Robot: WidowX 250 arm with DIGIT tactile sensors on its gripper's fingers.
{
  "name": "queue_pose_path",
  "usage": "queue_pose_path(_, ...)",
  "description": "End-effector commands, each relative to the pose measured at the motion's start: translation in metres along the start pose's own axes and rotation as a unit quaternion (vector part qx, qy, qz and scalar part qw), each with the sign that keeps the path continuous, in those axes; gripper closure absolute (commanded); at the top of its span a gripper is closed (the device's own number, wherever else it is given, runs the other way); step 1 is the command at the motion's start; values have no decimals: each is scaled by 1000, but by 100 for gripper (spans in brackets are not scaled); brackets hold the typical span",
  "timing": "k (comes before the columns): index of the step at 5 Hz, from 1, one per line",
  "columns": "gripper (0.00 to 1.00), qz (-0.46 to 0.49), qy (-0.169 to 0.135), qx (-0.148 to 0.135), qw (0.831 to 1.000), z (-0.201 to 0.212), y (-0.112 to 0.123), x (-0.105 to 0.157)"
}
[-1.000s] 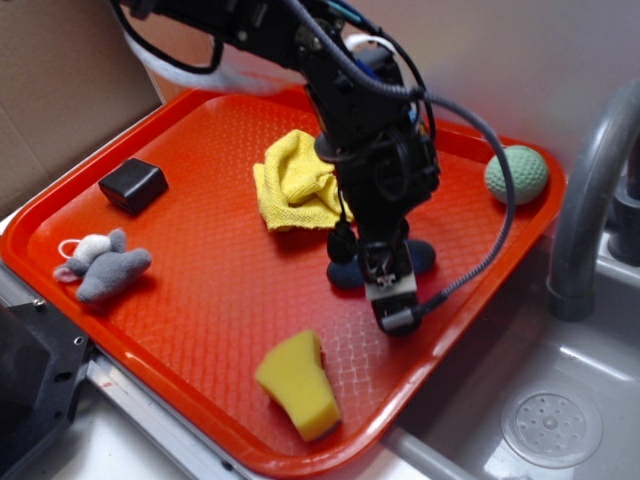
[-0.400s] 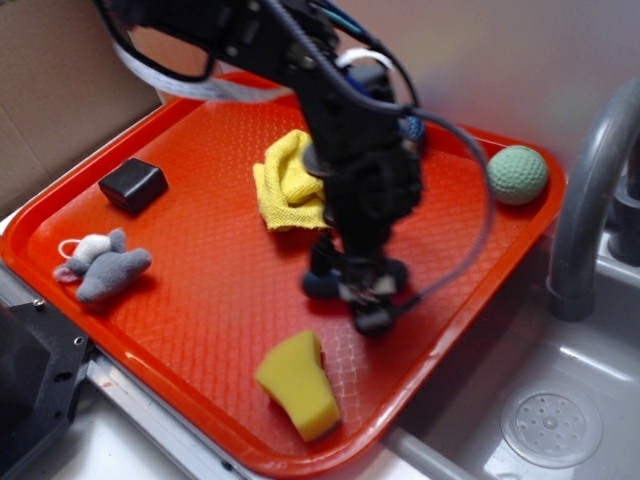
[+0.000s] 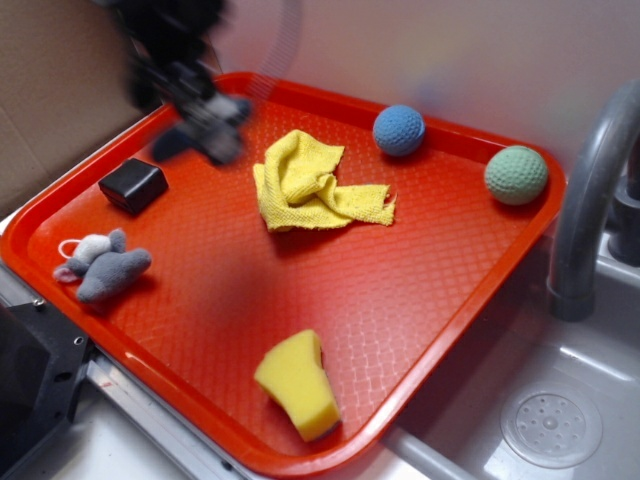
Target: Grab the plastic pickle.
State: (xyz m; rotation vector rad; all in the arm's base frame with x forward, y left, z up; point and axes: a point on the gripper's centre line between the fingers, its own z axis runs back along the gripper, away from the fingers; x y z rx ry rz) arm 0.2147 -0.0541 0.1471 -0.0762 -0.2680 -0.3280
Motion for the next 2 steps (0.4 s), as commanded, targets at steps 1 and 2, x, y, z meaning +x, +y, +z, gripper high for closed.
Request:
queue_pose_path(1, 100, 89, -8, -11, 996, 61, 10, 21)
queue_pose_path(2, 100, 102, 32, 1, 994, 49, 8, 27)
